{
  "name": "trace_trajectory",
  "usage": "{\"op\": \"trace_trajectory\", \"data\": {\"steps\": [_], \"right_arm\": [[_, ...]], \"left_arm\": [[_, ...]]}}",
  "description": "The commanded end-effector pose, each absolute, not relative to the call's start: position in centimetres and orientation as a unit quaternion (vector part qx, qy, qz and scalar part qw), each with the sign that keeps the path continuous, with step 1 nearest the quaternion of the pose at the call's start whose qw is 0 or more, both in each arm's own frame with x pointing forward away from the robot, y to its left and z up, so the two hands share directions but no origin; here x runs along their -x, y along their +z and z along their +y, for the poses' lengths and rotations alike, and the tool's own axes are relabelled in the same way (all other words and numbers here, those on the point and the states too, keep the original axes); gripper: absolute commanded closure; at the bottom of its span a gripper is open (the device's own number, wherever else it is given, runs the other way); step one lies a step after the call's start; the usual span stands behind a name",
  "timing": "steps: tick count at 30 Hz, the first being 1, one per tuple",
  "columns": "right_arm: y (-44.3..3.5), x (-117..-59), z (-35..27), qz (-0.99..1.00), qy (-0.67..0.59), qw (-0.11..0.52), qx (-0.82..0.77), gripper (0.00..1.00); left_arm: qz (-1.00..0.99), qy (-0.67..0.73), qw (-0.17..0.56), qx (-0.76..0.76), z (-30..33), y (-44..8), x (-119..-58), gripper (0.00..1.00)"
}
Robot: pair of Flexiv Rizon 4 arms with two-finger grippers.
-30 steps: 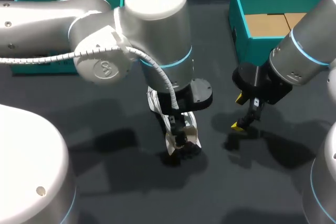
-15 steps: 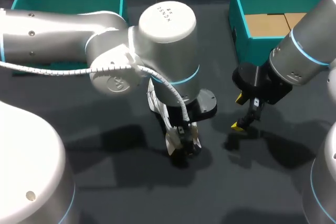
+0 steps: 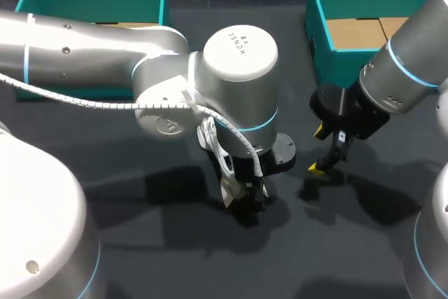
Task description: Take the shoe out of the shoebox, open the shoe tongue, remove and reinsert the insole, then place the shoe into the shoebox
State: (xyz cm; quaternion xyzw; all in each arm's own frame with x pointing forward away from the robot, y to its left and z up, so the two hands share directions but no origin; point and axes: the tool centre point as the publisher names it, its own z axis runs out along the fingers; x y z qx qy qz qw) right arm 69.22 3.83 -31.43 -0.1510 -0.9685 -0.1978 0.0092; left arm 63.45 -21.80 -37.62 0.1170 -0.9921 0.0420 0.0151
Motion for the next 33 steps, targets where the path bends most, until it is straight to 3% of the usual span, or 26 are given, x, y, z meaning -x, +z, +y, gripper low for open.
{"op": "trace_trajectory", "data": {"steps": [1, 8, 22, 33], "right_arm": [[-31.5, -69.0, 3.8, -0.968, -0.198, 0.007, 0.151, 0.00], [-31.5, -69.0, 3.8, -0.968, -0.198, 0.007, 0.151, 0.00], [-31.5, -69.0, 3.8, -0.968, -0.198, 0.007, 0.151, 0.00], [-31.5, -69.0, 3.8, -0.968, -0.198, 0.007, 0.151, 0.00]], "left_arm": [[-0.992, 0.038, 0.018, -0.119, -22.0, -38.4, -63.7, 0.25], [-0.991, 0.036, 0.021, -0.124, -21.7, -38.5, -63.7, 1.00], [-0.993, 0.036, 0.029, -0.111, -21.0, -36.4, -63.4, 1.00], [-0.998, 0.029, 0.023, -0.041, -19.3, -28.0, -64.6, 1.00]]}}
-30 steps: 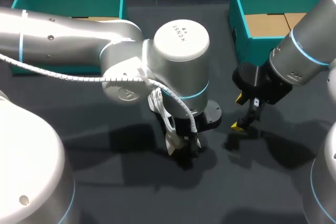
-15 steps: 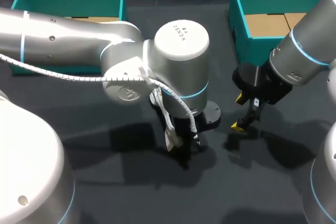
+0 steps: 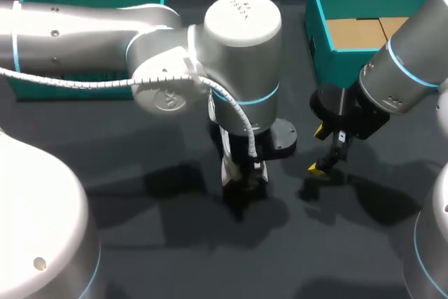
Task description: Take the shoe out of the shoebox, open the shoe tongue, remove and reinsert the insole, then place the shoe into the shoebox
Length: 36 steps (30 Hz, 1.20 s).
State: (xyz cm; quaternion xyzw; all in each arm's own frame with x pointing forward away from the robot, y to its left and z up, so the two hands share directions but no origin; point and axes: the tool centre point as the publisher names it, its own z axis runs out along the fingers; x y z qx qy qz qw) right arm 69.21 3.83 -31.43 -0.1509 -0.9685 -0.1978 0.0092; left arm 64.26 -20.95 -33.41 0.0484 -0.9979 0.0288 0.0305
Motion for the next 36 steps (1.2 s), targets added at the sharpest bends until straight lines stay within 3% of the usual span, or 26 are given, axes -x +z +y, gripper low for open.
{"op": "trace_trajectory", "data": {"steps": [1, 19, 36], "right_arm": [[-31.5, -69.0, 3.8, -0.968, -0.198, 0.007, 0.151, 0.00], [-31.5, -69.0, 3.8, -0.968, -0.198, 0.007, 0.151, 0.00], [-31.5, -69.0, 3.8, -0.968, -0.198, 0.007, 0.151, 0.00]], "left_arm": [[-0.999, 0.031, 0.023, -0.034, -19.0, -27.1, -64.8, 1.00], [-0.998, 0.048, 0.017, 0.023, -10.4, -14.3, -76.0, 1.00], [-0.997, 0.042, 0.039, 0.054, -1.0, -12.2, -89.6, 1.00]]}}
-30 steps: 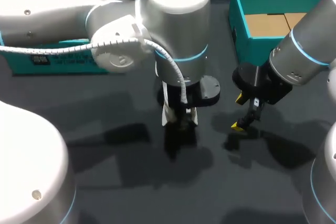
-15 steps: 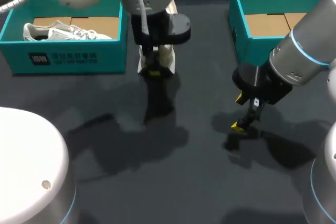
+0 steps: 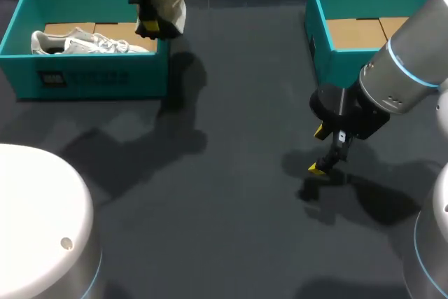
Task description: Take the shoe out of the shoebox, open the shoe tongue, remove and reinsert the insole, then place the shoe into the shoebox
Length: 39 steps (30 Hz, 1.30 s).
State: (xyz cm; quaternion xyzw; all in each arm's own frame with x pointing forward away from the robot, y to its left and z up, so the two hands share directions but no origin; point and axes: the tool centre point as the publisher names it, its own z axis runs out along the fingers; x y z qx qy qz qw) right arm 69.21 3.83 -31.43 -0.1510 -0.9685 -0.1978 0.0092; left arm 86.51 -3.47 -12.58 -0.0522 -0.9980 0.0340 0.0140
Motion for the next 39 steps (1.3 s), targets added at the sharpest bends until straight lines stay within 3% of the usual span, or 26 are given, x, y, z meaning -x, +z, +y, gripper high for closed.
{"op": "trace_trajectory", "data": {"steps": [1, 23, 39], "right_arm": [[-31.5, -69.0, 3.8, -0.968, -0.198, 0.007, 0.151, 0.00], [-31.5, -69.0, 3.8, -0.968, -0.198, 0.007, 0.151, 0.00], [-31.5, -69.0, 3.8, -0.968, -0.198, 0.007, 0.151, 0.00]], "left_arm": [[-0.997, 0.041, 0.042, 0.056, -0.3, -12.2, -90.4, 1.00], [-0.995, 0.028, 0.060, 0.069, 17.1, -12.4, -100.8, 1.00], [-0.995, 0.008, 0.049, 0.085, 26.3, -16.0, -106.7, 1.00]]}}
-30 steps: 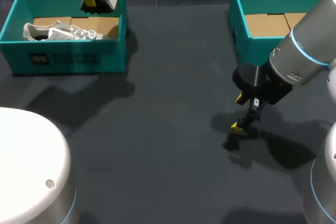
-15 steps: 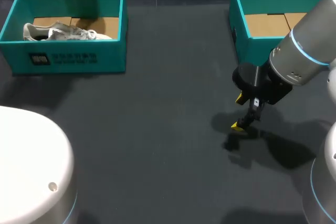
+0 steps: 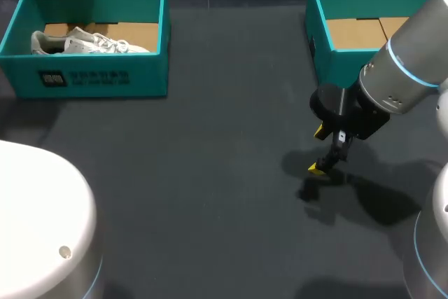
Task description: Take the shoe out of the shoebox, open the shoe tongue, remove and reinsert the insole, then place the shoe into the shoebox
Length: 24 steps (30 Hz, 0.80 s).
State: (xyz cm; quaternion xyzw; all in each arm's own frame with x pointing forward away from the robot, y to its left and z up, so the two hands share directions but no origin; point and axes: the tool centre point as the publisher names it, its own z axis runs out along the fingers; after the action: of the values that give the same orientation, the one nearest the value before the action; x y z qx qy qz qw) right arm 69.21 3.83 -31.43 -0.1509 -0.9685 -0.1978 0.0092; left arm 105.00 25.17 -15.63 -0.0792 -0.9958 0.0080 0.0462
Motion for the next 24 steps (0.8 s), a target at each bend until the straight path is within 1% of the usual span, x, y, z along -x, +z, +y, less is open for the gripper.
{"op": "trace_trajectory", "data": {"steps": [1, 4, 21, 22, 24], "right_arm": [[-31.5, -69.0, 3.8, -0.968, -0.198, 0.007, 0.151, 0.00], [-31.5, -69.0, 3.8, -0.968, -0.198, 0.007, 0.151, 0.00], [-31.5, -69.0, 3.8, -0.968, -0.198, 0.007, 0.151, 0.00], [-31.5, -69.0, 3.8, -0.968, -0.198, 0.007, 0.151, 0.00], [-31.5, -69.0, 3.8, -0.968, -0.198, 0.007, 0.151, 0.00]], "left_arm": [[-0.995, 0.007, 0.045, 0.087, 26.6, -16.1, -107.0, 1.00], [-0.995, 0.016, 0.026, 0.092, 27.6, -16.2, -107.8, 1.00], [-0.995, 0.016, 0.026, 0.092, 27.6, -16.2, -107.8, 1.00], [-0.993, 0.009, 0.027, 0.118, 27.5, -16.5, -107.7, 1.00], [-0.978, 0.002, 0.058, 0.200, 27.7, -16.7, -107.6, 1.00]]}}
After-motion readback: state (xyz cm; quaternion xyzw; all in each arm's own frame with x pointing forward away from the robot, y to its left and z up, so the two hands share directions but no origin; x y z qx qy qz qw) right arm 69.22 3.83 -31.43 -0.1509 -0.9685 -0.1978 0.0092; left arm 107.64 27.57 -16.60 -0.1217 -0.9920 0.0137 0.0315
